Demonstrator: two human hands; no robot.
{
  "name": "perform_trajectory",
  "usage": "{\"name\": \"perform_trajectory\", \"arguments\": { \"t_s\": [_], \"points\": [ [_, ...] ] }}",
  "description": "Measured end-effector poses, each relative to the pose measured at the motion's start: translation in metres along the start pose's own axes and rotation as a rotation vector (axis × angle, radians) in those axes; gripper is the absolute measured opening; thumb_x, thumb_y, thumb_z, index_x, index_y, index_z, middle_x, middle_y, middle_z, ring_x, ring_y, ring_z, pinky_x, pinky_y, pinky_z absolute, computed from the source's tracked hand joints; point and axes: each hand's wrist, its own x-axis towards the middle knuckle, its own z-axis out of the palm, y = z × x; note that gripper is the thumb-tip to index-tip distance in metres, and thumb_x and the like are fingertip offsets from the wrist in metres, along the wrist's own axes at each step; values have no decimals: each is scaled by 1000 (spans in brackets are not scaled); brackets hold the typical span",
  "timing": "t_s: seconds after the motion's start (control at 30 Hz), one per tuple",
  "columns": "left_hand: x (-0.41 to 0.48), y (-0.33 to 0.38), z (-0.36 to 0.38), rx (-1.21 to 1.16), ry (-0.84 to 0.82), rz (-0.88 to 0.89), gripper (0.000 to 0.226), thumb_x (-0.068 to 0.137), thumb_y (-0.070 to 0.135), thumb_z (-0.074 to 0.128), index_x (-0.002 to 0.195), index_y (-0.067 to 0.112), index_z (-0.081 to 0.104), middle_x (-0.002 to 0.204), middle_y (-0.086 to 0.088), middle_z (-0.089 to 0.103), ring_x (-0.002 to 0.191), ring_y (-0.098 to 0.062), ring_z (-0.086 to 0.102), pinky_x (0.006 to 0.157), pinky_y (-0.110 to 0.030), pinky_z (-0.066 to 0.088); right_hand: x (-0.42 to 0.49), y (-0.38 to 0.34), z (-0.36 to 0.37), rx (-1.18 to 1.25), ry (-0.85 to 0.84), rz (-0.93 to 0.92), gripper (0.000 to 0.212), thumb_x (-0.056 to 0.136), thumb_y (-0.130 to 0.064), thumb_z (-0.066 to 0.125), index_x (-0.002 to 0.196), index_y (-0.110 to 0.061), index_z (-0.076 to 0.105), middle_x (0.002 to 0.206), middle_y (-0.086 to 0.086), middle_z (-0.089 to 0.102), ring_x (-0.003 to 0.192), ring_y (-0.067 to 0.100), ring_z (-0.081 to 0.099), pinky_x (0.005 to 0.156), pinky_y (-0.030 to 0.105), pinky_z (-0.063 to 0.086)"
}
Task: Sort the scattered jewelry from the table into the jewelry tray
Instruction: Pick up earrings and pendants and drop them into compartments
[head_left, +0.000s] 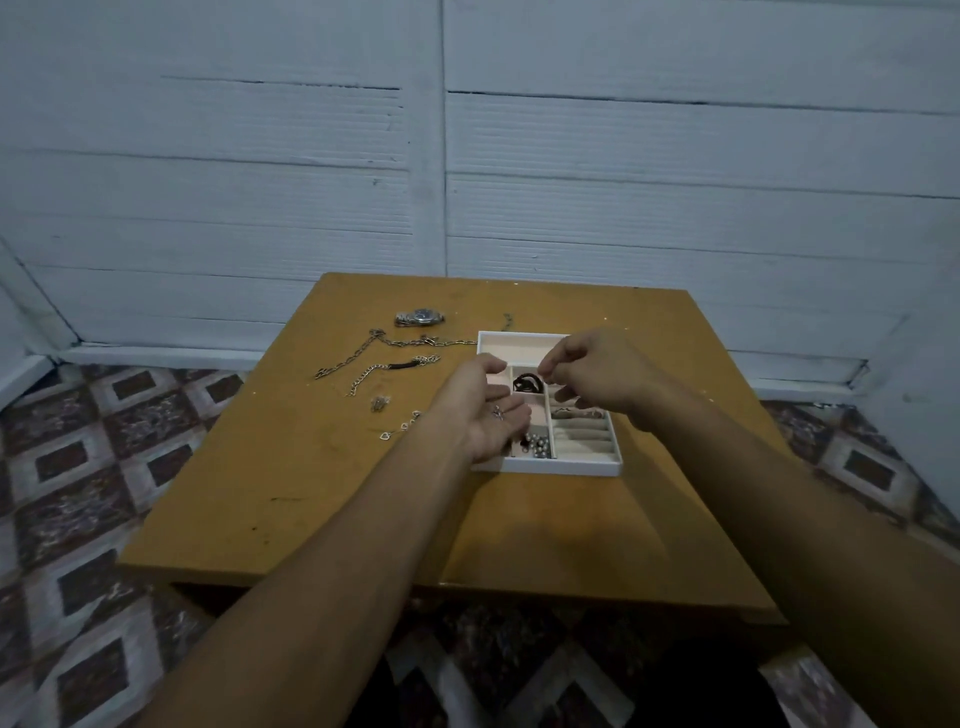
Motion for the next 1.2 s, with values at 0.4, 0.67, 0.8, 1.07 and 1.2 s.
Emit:
{"name": "perform_trajectory", "arguments": {
  "t_s": [0.4, 0.67, 0.8, 1.07, 1.2],
  "points": [
    [6, 18, 24, 266, -16, -97, 52, 92, 31, 52, 124, -8, 41, 126, -35, 40, 134, -47, 30, 110, -44, 31, 18, 31, -7, 49, 22, 27, 20, 90, -9, 55, 78, -17, 69, 92, 7, 72, 73, 18, 67, 61, 32, 51],
    [-6, 26, 22, 315, -31, -66, 53, 91, 32, 53, 128, -4, 42, 136, -33, 38, 134, -47, 33, 111, -46, 34, 14, 28, -5, 61, 29, 5, 17, 90, -10, 56, 81, -14, 70, 92, 7, 71, 70, 16, 66, 54, 24, 49],
    [-15, 34, 0, 509, 32, 101, 31, 91, 29, 54, 112, 6, 55, 112, -15, 57, 96, -30, 58, 90, -39, 49, 13, 19, 6, 28, 8, -31, 16, 90, -10, 58, 82, -13, 71, 85, 3, 71, 70, 15, 65, 53, 21, 47],
    [-40, 49, -76, 1060, 313, 534, 21, 91, 23, 52, 88, 7, 65, 90, -7, 67, 79, -23, 60, 75, -34, 50, 19, -9, 41, -130, -61, -120, 17, 84, -6, 59, 80, -16, 72, 80, 1, 72, 69, 10, 63, 60, 24, 49],
    [-46, 45, -108, 1236, 463, 675, 16, 94, 23, 53, 93, 16, 67, 89, 3, 65, 85, -15, 59, 72, -28, 44, 25, -23, 68, -325, -89, -196, 9, 80, -11, 68, 83, -19, 72, 85, -2, 69, 83, 16, 63, 74, 27, 51]
  ]
}}
